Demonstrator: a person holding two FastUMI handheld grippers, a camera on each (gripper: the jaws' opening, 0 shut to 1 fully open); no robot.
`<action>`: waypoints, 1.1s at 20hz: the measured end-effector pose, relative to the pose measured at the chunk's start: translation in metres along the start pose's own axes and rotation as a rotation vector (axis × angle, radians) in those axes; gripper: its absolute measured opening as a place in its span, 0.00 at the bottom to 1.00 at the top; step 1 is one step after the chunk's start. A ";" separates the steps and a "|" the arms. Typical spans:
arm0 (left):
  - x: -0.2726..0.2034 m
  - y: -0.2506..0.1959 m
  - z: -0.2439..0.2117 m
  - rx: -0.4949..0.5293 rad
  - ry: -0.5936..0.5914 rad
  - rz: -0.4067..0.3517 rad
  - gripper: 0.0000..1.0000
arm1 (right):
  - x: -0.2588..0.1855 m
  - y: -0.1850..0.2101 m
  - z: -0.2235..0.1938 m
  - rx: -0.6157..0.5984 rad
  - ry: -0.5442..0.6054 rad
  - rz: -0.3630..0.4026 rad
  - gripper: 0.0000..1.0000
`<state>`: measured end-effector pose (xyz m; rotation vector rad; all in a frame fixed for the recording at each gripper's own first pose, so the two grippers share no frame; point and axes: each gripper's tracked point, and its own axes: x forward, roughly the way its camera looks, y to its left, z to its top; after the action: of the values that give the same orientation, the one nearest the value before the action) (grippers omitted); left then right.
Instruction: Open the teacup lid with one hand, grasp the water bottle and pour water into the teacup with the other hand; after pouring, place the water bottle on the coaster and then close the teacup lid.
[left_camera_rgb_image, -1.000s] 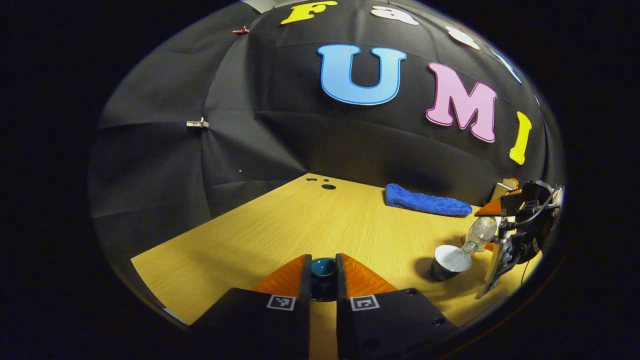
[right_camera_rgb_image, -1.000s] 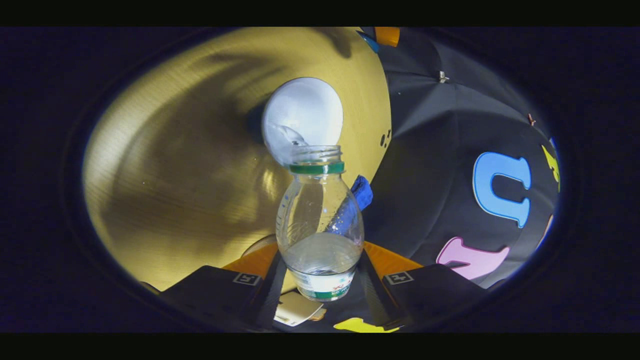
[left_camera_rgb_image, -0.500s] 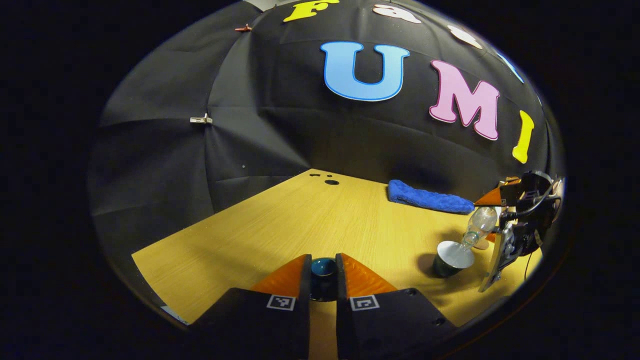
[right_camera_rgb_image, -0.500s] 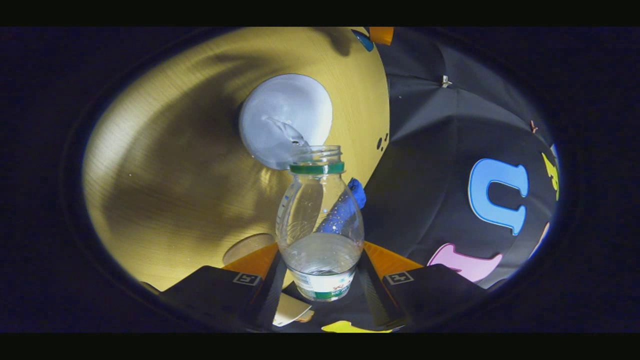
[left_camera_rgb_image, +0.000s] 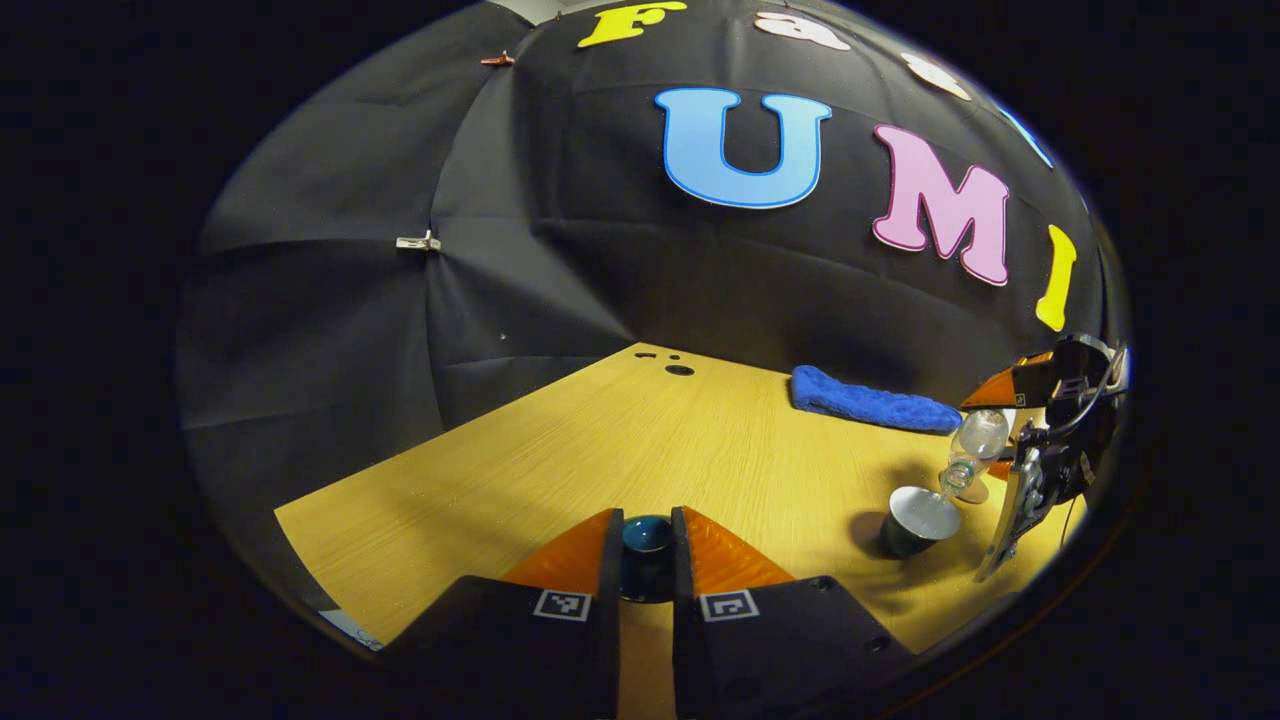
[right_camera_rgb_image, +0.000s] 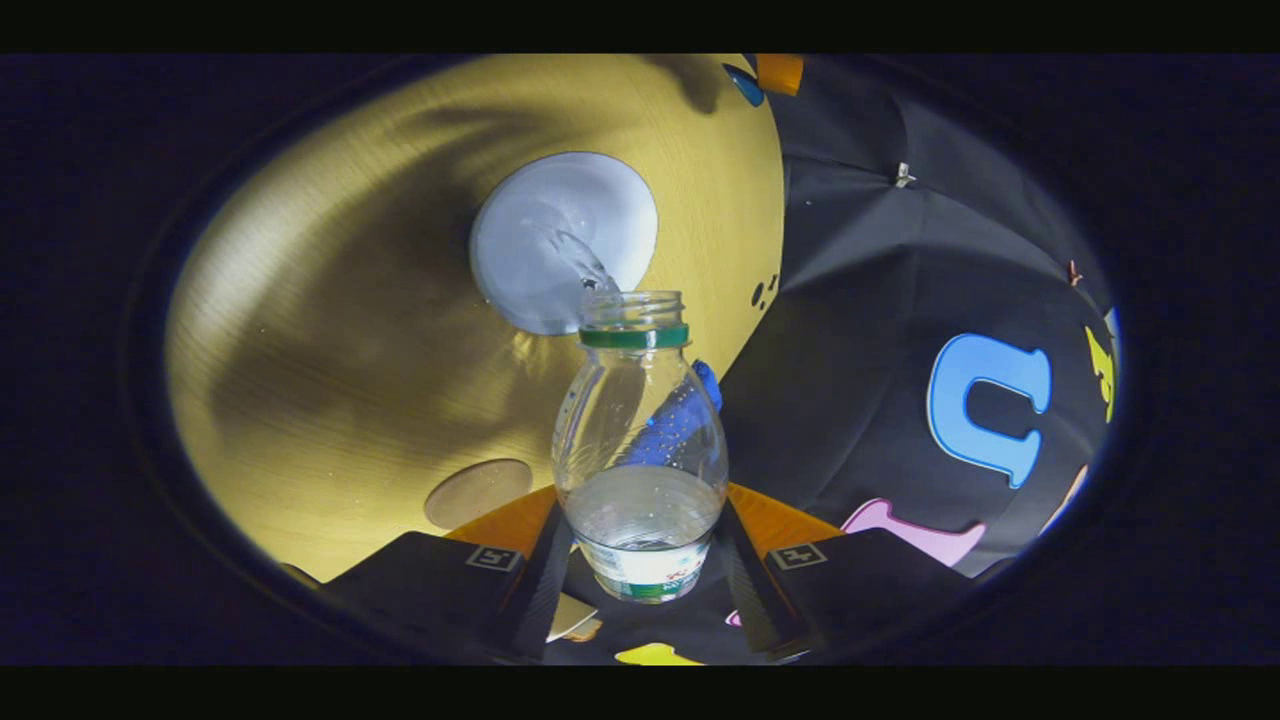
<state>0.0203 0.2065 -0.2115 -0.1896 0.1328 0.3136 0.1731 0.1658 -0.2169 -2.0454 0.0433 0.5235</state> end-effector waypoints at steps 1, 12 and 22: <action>0.000 0.000 -0.001 -0.003 0.000 0.002 0.25 | 0.001 0.000 0.001 -0.005 0.001 0.002 0.74; -0.008 -0.006 0.001 0.037 -0.011 -0.003 0.25 | -0.003 -0.011 0.000 -0.055 0.008 0.013 0.74; -0.013 -0.022 0.014 0.157 -0.049 -0.031 0.25 | -0.005 -0.013 0.000 -0.083 0.016 0.039 0.74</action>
<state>0.0167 0.1848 -0.1922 -0.0284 0.1050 0.2754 0.1716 0.1720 -0.2047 -2.1337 0.0723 0.5408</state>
